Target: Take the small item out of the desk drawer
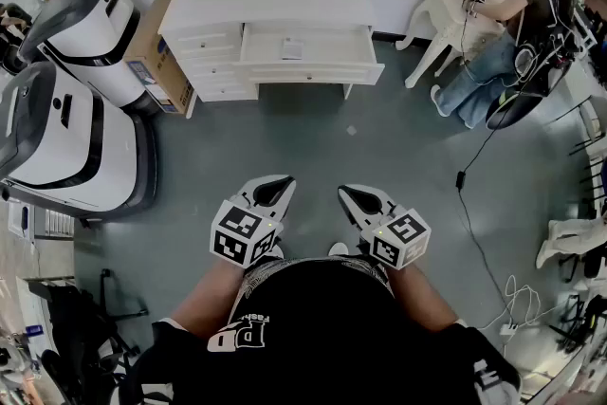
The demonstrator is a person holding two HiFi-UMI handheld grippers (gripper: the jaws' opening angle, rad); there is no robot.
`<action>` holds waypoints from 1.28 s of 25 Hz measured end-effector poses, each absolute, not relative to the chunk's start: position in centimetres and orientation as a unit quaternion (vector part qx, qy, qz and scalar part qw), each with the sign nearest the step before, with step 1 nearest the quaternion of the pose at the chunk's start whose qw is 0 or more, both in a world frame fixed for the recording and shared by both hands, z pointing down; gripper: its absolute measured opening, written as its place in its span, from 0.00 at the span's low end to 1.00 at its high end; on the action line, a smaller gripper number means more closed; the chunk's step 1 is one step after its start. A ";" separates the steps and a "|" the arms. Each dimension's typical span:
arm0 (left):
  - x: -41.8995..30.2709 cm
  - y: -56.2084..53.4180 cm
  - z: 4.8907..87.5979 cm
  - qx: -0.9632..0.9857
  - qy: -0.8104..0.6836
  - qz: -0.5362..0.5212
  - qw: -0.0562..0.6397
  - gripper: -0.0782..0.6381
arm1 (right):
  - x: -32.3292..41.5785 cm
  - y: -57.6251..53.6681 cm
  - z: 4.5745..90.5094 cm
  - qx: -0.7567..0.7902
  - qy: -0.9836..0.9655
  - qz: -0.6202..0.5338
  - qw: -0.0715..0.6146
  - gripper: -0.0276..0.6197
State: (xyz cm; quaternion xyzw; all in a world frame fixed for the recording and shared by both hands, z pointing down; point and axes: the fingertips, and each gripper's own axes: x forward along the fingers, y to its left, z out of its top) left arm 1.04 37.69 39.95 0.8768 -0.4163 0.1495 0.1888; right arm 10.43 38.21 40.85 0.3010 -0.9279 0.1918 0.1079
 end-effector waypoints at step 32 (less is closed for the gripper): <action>-5.2 39.7 40.5 0.881 -0.409 0.132 0.196 0.13 | 3.7 40.7 40.6 0.313 -0.928 0.182 0.087 0.05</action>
